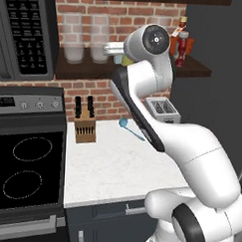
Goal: Put the shaker and condiment bottle from the counter next to their counterparts in the cabinet.
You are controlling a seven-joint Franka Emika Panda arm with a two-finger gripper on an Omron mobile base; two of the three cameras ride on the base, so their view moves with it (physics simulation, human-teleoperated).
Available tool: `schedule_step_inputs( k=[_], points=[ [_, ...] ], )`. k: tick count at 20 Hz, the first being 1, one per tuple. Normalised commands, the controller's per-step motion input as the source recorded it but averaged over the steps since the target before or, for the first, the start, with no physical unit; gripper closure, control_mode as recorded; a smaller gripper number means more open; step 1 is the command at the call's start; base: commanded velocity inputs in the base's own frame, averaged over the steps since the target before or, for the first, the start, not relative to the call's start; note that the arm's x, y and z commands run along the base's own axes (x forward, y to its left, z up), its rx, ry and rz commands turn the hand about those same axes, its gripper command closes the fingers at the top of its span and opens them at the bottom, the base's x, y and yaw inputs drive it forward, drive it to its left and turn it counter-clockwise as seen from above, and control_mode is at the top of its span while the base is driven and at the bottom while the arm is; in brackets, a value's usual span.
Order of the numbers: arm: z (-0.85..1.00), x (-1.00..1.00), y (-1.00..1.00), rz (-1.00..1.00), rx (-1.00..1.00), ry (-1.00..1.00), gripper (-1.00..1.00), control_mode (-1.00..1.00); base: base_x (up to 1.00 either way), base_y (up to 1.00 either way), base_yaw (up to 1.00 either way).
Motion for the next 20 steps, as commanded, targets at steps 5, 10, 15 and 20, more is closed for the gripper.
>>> schedule_step_inputs(
  k=[5,10,15,20],
  points=[
    [0.0,0.06,0.0,0.01,-0.01,0.0,1.0,-1.0,0.0,0.0,0.0],
    [0.0,0.05,0.0,0.0,0.0,0.0,1.0,-1.0,0.0,0.0,0.0],
    [-0.04,0.06,0.0,0.0,0.0,0.0,1.0,-1.0,0.0,0.0,0.0],
    [-0.07,0.13,0.0,0.0,0.0,0.0,1.0,-1.0,0.0,0.0,0.0]
  ],
)
